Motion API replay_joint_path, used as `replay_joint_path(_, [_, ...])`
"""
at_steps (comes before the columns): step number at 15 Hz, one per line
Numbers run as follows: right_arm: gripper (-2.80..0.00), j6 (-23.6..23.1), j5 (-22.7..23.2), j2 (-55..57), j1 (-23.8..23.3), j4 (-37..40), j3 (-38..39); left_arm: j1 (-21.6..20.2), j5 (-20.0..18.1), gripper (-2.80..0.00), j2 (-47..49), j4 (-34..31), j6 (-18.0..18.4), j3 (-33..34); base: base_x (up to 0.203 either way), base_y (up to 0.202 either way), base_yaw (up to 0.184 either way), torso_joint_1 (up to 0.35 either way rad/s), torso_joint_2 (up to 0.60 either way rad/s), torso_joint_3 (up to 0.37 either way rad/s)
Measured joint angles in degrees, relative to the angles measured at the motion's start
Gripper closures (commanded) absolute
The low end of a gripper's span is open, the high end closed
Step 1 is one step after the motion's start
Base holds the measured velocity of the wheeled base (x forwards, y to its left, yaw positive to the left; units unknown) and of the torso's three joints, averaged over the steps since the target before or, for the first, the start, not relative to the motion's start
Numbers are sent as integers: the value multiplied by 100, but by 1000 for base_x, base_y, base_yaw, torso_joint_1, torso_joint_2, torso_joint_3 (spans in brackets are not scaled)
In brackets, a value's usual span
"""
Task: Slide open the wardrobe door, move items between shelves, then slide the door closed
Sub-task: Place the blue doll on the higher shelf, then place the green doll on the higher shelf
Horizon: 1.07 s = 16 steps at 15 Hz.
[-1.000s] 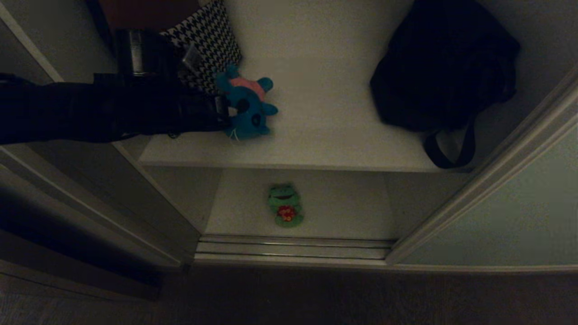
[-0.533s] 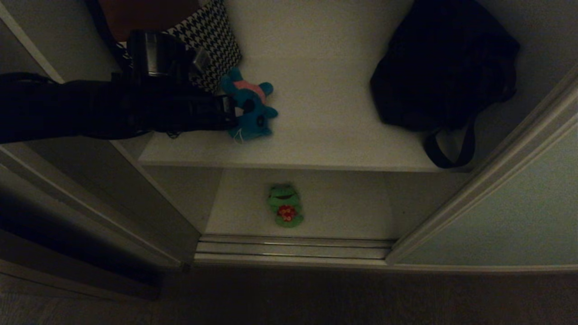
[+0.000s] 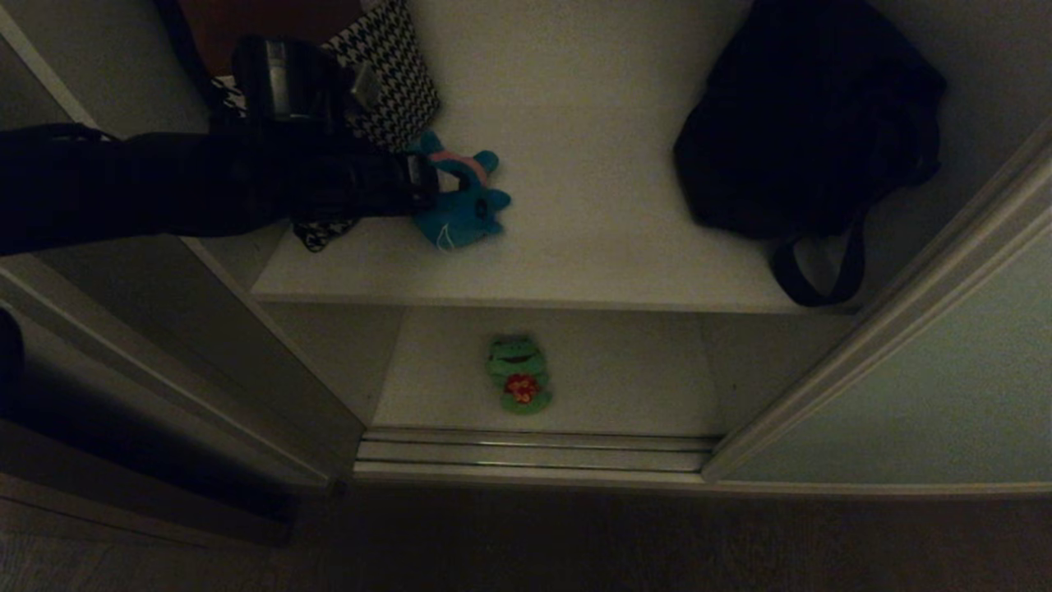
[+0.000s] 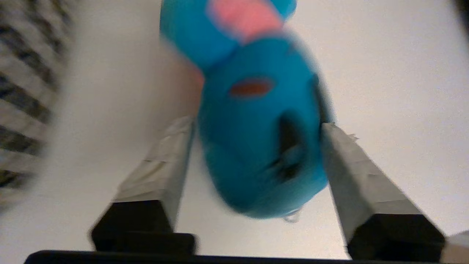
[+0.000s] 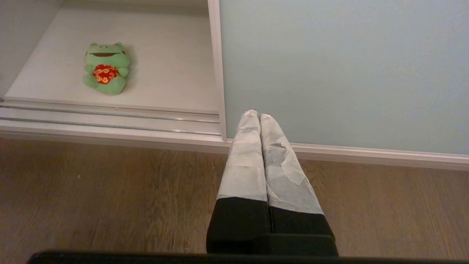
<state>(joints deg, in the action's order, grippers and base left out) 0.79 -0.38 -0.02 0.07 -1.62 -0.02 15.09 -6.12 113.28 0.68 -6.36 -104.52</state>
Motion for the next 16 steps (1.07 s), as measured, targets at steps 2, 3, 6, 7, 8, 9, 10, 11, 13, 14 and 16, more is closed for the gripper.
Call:
replay_joint_path(2, [0,-4,0,0,0,-2,-2,-2,118,-280,-243,11,431,-1,0,0,0,0,0,0])
replay_joint_path(3, [0,-2,0,0,0,0,-7,-5,189,-280,-342,6,682,30,0,0,0,0,0,0])
replay_joint_path(6, [0,0,0,0,0,-2,0,-10,414,0,-645,58,833,103,0,0,0,0,0,0])
replay_joint_path(7, [0,0,0,0,0,-2,0,-7,438,0,-786,98,819,117,0,0,0,0,0,0])
replay_joint_path(8, [0,0,-2,0,0,-1,-2,-4,476,0,-980,100,831,168,0,0,0,0,0,0])
replay_joint_path(9, [0,0,2,0,0,-4,-5,-2,496,0,-1208,94,839,259,0,0,0,0,0,0])
replay_joint_path(10, [0,0,-2,0,0,0,-9,-2,489,0,-1558,39,842,441,0,0,0,0,0,0])
replay_joint_path(11, [0,0,0,0,0,0,-7,-7,474,0,-1920,-64,853,670,0,0,0,0,0,0])
replay_joint_path(13, [0,-2,0,0,0,-2,-7,-44,472,0,-2783,-408,859,1209,0,0,0,0,0,0])
replay_joint_path(14, [0,-2,0,0,0,0,-5,-110,478,0,-3302,-617,855,1555,0,0,0,0,0,0])
replay_joint_path(16, [0,-2,0,0,0,-2,0,-348,489,0,-4430,-973,836,2498,0,0,0,0,0,0])
